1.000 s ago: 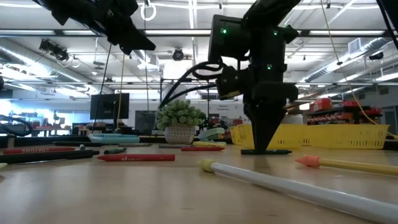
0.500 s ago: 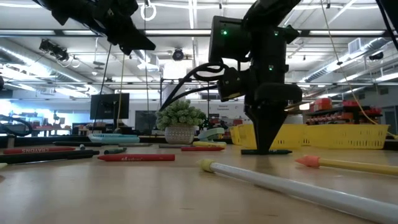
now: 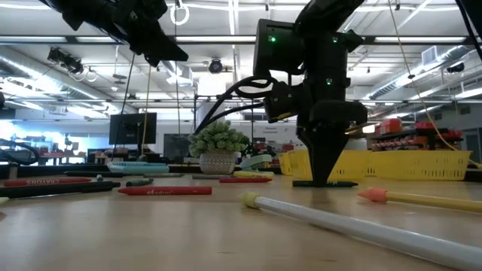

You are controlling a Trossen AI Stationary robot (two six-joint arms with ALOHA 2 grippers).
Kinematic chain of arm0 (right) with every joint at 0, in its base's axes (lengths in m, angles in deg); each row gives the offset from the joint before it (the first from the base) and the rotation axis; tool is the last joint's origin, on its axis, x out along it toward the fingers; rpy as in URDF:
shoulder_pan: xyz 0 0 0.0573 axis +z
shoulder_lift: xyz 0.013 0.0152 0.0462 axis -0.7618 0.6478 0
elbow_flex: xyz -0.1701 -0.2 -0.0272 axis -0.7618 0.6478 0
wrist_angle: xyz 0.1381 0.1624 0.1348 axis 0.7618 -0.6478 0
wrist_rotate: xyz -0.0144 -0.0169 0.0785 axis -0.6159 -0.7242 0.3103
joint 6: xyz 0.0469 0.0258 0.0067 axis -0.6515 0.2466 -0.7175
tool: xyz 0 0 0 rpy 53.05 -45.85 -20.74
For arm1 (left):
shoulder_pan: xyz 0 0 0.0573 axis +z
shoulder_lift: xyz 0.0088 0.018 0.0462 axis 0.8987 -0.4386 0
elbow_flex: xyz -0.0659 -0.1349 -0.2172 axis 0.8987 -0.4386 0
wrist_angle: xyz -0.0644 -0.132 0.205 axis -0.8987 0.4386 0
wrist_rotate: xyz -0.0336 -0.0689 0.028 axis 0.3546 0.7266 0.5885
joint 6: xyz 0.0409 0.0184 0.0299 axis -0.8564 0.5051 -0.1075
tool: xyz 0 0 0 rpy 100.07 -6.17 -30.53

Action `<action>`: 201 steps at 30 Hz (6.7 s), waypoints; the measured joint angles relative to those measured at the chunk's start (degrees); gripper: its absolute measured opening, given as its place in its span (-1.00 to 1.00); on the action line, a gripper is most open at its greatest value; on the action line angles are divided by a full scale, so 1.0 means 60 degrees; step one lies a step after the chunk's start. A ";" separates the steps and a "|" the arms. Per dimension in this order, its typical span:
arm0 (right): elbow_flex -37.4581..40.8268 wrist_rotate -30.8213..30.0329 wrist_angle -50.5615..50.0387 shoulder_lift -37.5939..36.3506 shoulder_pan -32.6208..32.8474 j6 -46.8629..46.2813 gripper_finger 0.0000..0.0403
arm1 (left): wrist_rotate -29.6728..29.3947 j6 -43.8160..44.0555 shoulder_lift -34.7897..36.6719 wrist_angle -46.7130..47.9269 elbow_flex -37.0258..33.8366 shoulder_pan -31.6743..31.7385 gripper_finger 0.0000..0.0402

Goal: Sort crayons/erasers/pens/pencils in bins
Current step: Put the right green crayon into the bottom left yellow bin, then put the top right red crayon into the bottom left yellow bin

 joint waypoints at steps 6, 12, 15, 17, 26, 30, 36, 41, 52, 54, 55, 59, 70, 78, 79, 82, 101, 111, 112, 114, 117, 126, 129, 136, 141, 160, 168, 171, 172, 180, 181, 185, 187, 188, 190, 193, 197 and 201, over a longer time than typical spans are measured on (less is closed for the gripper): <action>-0.0412 -0.0040 -0.1089 -0.0229 -0.0092 0.0138 -0.79 | -0.0001 0.0000 0.0000 0.0042 0.0000 -0.0001 -0.92; -0.0667 -0.0391 -0.1453 -0.1144 -0.0420 0.0324 -0.79 | -0.0001 0.0000 -0.0004 0.0106 0.0000 0.0002 -0.88; -0.0673 -0.0739 -0.1693 -0.1785 -0.0742 0.0428 -0.79 | -0.0001 0.0000 -0.0004 0.0128 0.0000 0.0002 -0.89; -0.0673 -0.1004 -0.1971 -0.2205 -0.1028 0.0506 -0.79 | -0.0001 -0.0004 -0.0004 0.0153 0.0000 0.0002 -0.90; -0.0676 -0.1794 -0.2321 -0.3201 -0.2717 0.1698 -0.79 | -0.0001 -0.0007 -0.0004 0.0146 0.0000 0.0008 -0.92; -0.0676 -0.1779 -0.2316 -0.2787 -0.3357 0.2371 -0.79 | -0.0001 -0.0009 -0.0004 0.0143 0.0000 0.0010 -0.88; -0.0676 -0.1426 -0.2275 -0.1886 -0.4017 0.3014 -0.79 | -0.0001 -0.0006 -0.0004 0.0152 0.0000 0.0013 -0.92; -0.0676 -0.1209 -0.2281 -0.1236 -0.4467 0.3146 -0.79 | -0.0001 0.0025 -0.0004 0.0214 0.0000 0.0012 -0.93; 0.0140 -0.0711 -0.1147 -0.0990 -0.5030 0.3402 -0.79 | -0.0005 0.0073 -0.0004 0.0283 0.0000 0.0013 -0.90; 0.0244 -0.0712 -0.0939 -0.0990 -0.5117 0.3423 -0.79 | -0.0005 0.0073 -0.0004 0.0282 0.0000 0.0013 -0.92; 0.0275 -0.0714 -0.0886 -0.0990 -0.5157 0.3441 -0.79 | -0.0005 0.0073 -0.0004 0.0282 0.0000 0.0013 -0.92; 0.0436 -0.0670 -0.0788 -0.0990 -0.5248 0.3602 -0.79 | -0.0003 0.0073 -0.0004 0.0282 0.0000 0.0013 -0.92; 0.1298 -0.0240 -0.0100 -0.1041 -0.5249 0.3413 -0.79 | -0.0003 0.0073 -0.0004 0.0279 0.0000 0.0011 -0.90; 0.0938 -0.0240 -0.0285 -0.1046 -0.5252 0.3202 -0.72 | -0.0001 0.0080 -0.0004 0.0281 -0.0001 0.0011 -0.91; 0.0906 -0.0240 -0.0312 -0.1065 -0.5251 0.3202 -0.70 | -0.0001 0.0086 -0.0004 0.0282 0.0000 0.0013 -0.90; 0.0879 -0.0290 -0.0376 -0.1197 -0.5249 0.3152 -0.63 | -0.0001 0.0094 -0.0004 0.0320 0.0000 -0.0001 -0.87; 0.0876 -0.0463 0.0079 -0.3888 -0.4050 0.1924 -0.51 | -0.0001 0.0067 -0.0004 0.0312 -0.0002 -0.0052 -0.88; 0.0228 -0.0430 0.1371 -0.2744 -0.1864 0.1778 -0.51 | -0.0087 -0.0419 -0.0004 0.0066 -0.0003 -0.0052 -0.93; -0.0032 -0.0430 0.1288 -0.2529 -0.1729 0.1798 -0.51 | -0.0127 -0.0440 -0.0004 -0.0013 -0.0001 -0.0052 -0.92; -0.0633 -0.0440 0.1036 -0.2058 -0.1522 0.1913 -0.51 | -0.0228 -0.0446 -0.0004 -0.0189 -0.0002 -0.0050 -0.91; -0.1721 -0.0513 0.0357 -0.1335 -0.1339 0.2139 -0.51 | -0.0304 -0.0468 0.0000 -0.0381 -0.0003 -0.0049 -0.90; -0.3679 -0.0388 -0.0425 0.0570 -0.1413 0.2692 -0.51 | -0.1394 -0.0787 0.0019 0.0013 -0.0003 -0.0052 -0.94; -0.3866 -0.0318 -0.0435 0.1148 -0.1395 0.2855 -0.51 | -0.1981 -0.0787 0.0103 0.0006 -0.0003 -0.0049 -0.90; -0.3955 -0.0178 -0.0369 0.1767 -0.1376 0.2856 -0.51 | -0.2009 -0.0929 0.0515 0.0390 -0.0004 -0.0046 -0.89; -0.3962 -0.0175 -0.0206 0.1785 -0.1376 0.2860 -0.51 | -0.2351 -0.1182 0.0771 0.0244 -0.0118 -0.0023 -0.94; -0.2483 0.0159 0.1133 0.1766 -0.1395 0.2820 -0.51 | -0.2801 -0.1113 0.1399 0.0268 -0.0674 -0.0052 -0.94; -0.2099 0.0186 0.1508 0.1682 -0.1460 0.2704 -0.51 | -0.2805 -0.1002 0.1395 0.0311 -0.0674 -0.0052 -0.88; -0.2090 0.0178 0.1513 0.1651 -0.1460 0.2791 -0.51 | -0.2805 -0.1002 0.1395 0.0319 -0.0674 -0.0052 -0.88; -0.2090 0.0178 0.1503 0.1651 -0.1460 0.2798 -0.51 | -0.2803 -0.0998 0.1395 0.0349 -0.0674 -0.0052 -0.89; -0.2086 0.0320 0.1279 0.1661 -0.1551 0.2860 -0.71 | -0.2803 -0.0983 0.1395 0.0429 -0.0674 -0.0052 -0.94; -0.2083 0.0331 0.1264 0.1663 -0.1566 0.2863 -0.74 | -0.2803 -0.0962 0.1395 0.0446 -0.0674 -0.0052 -0.94; -0.2080 0.0357 0.1251 0.1665 -0.1588 0.2950 -0.79 | -0.2803 -0.0925 0.1395 0.0443 -0.0670 -0.0052 -0.89; -0.2079 0.0357 0.1250 0.1669 -0.1588 0.2963 -0.80 | -0.2803 -0.0925 0.1395 0.0443 -0.0670 -0.0052 -0.87; -0.2079 0.0353 0.1248 0.1669 -0.1588 0.2976 -0.80 | -0.2803 -0.0925 0.1395 0.0443 -0.0670 -0.0052 -0.86; -0.2140 0.0353 0.1195 0.1680 -0.1588 0.3040 -0.80 | -0.2803 -0.0922 0.1395 0.0443 -0.0670 -0.0052 -0.86; -0.2417 0.0353 0.1032 0.1723 -0.1576 0.3182 -0.80 | -0.2803 -0.0919 0.1395 0.0457 -0.0670 -0.0052 -0.88; -0.2976 0.0278 0.0400 0.1730 -0.1548 0.3438 -0.81 | -0.2801 -0.0915 0.1395 0.0619 -0.0670 -0.0052 -0.92; -0.3234 0.0251 -0.0296 0.1345 -0.1669 0.3501 -0.81 | -0.2799 -0.0863 0.1395 0.0613 -0.0670 -0.0049 -0.94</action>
